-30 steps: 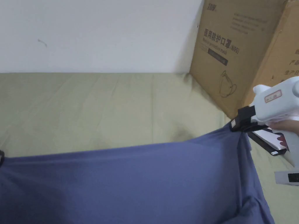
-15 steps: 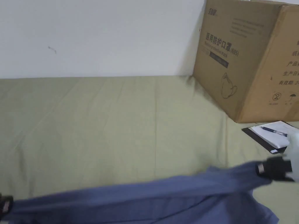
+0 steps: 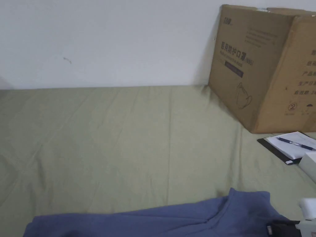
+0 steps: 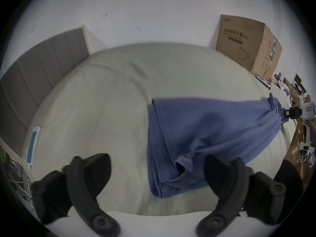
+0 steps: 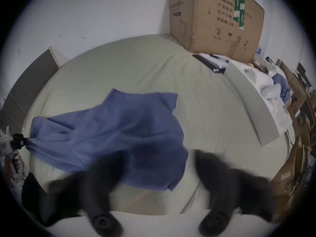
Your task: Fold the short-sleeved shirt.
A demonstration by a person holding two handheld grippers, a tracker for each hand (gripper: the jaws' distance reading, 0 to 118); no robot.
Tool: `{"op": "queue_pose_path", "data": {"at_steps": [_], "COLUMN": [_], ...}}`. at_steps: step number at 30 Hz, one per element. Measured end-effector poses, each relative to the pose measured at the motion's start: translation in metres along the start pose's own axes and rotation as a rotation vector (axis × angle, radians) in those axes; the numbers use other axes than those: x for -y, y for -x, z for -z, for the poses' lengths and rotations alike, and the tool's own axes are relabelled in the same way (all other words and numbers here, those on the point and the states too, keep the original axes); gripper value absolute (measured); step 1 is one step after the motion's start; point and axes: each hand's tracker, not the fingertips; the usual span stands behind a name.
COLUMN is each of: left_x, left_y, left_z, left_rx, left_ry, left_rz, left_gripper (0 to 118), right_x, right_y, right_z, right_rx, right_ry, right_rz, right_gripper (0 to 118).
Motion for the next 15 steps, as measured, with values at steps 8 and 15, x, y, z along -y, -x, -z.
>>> {"op": "queue_pose_path", "data": {"at_steps": [8,15], "left_x": [-0.057,-0.049], "left_y": [-0.022,-0.082], "left_z": [-0.126,-0.192], "left_rx": [0.211,0.08], "left_ry": [-0.43,-0.877], "left_rz": [-0.131,-0.029], "left_gripper": [112,111], "right_x": [-0.018,0.027], "right_y": [0.063,0.141], "right_z": [-0.133,-0.205], "right_rx": [-0.237,-0.222], "right_ry": [-0.422,-1.06], "right_rz": [0.147,0.114], "right_gripper": [114,112]}}
